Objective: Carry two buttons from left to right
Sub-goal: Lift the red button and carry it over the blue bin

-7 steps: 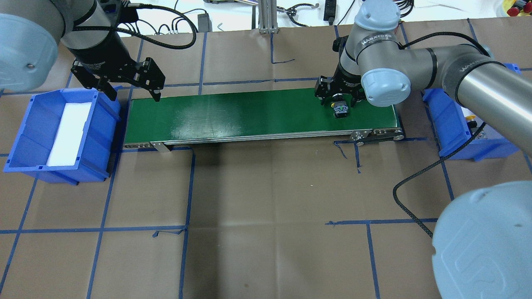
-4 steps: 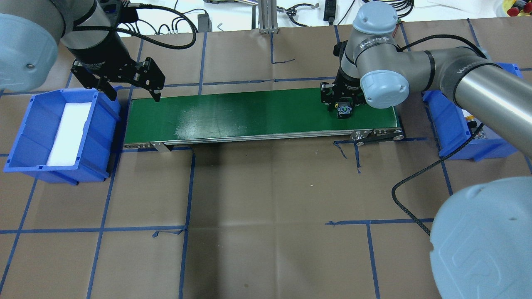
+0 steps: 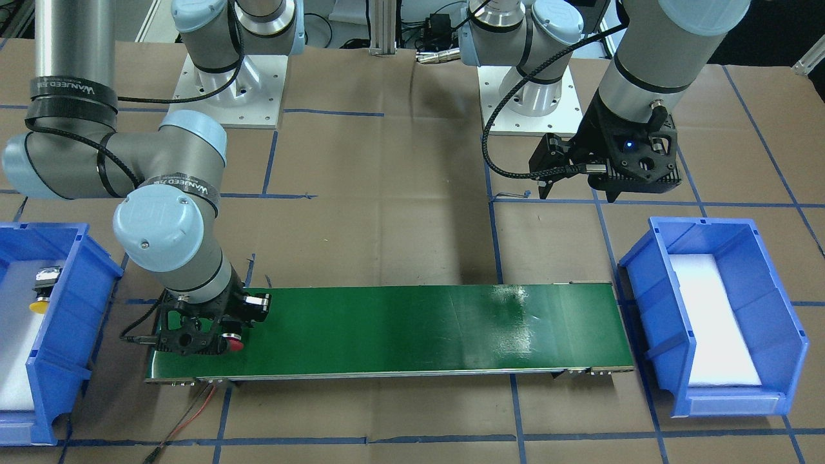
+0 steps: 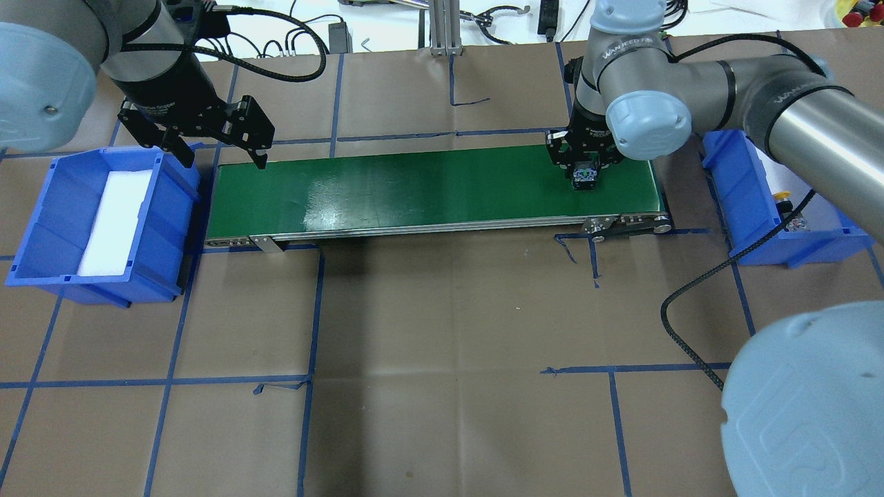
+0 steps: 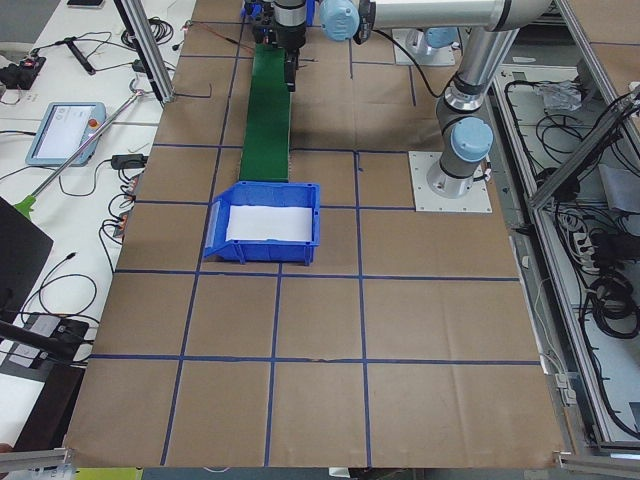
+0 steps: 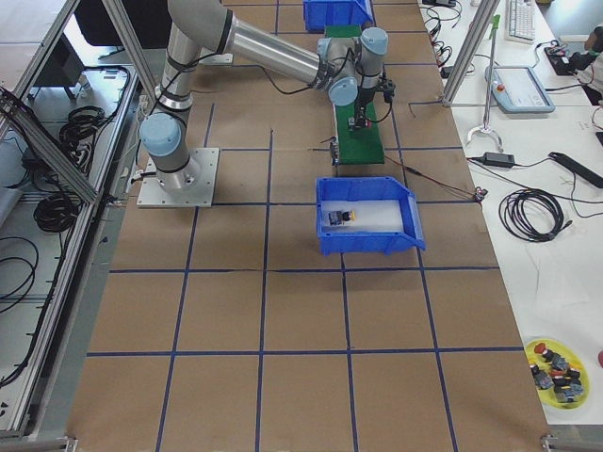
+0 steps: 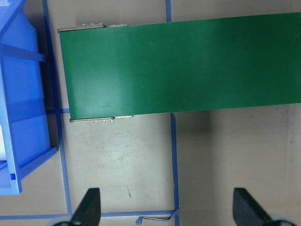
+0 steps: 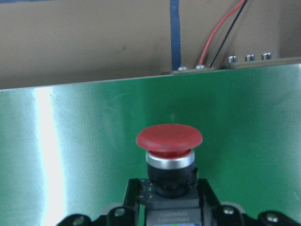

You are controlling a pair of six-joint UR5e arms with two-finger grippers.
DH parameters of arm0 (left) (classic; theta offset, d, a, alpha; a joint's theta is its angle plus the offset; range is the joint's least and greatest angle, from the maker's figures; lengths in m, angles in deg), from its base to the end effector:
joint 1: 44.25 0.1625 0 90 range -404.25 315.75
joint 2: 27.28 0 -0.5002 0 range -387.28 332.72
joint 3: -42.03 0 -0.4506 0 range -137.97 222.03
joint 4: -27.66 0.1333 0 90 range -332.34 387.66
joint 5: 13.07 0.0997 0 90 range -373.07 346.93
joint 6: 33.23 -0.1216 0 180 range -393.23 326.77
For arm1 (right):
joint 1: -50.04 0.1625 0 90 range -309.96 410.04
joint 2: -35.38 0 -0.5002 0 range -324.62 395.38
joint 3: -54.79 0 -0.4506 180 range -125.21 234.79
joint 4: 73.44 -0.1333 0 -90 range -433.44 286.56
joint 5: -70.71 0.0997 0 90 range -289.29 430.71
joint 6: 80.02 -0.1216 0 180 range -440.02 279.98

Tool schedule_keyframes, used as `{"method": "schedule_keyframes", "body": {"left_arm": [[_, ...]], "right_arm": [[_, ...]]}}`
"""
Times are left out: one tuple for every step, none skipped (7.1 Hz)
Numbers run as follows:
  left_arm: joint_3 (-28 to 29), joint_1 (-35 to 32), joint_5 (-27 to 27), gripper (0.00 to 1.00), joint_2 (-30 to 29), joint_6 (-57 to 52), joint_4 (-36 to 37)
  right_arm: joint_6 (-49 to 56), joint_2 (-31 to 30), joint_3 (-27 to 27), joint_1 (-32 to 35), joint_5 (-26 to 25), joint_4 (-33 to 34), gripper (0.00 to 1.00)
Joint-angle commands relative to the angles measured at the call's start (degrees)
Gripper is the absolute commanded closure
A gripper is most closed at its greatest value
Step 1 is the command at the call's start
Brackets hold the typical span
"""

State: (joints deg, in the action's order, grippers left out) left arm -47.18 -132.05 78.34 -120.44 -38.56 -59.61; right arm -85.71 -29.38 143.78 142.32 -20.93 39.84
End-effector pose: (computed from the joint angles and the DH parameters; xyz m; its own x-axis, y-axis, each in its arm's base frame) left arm -0.1080 -0.5828 0.5224 -0.9982 0.0545 -0.0251 0.0546 0.9985 -0.0040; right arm 0.1584 -0.7161 0.3068 -0.9978 0.0590 0.0301 0.0594 0.9981 0.0137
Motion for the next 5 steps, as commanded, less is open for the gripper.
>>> {"method": "schedule_keyframes", "body": {"left_arm": [[0.0, 0.0, 0.0, 0.0, 0.0, -0.03, 0.0], [0.0, 0.0, 0.0, 0.0, 0.0, 0.06, 0.0], [0.0, 0.09, 0.0, 0.0, 0.0, -0.03, 0.0], [0.0, 0.0, -0.09, 0.0, 0.0, 0.06, 0.0], [0.09, 0.0, -0.09, 0.0, -0.09, 0.06, 0.0]], "right_arm": [[5.04, -1.07, -6.87, -2.96, -0.2, -8.74, 0.97], [9.34, -2.9, -8.9, -5.85, -0.11, -11.56, 0.97], [15.48, -5.0, -10.4, -10.41, -0.55, -15.24, 0.97], [23.02, -5.55, -11.72, -16.28, -1.68, -17.11, 0.97], [29.36, -4.86, -13.13, -21.04, -1.78, -16.95, 0.97]]}}
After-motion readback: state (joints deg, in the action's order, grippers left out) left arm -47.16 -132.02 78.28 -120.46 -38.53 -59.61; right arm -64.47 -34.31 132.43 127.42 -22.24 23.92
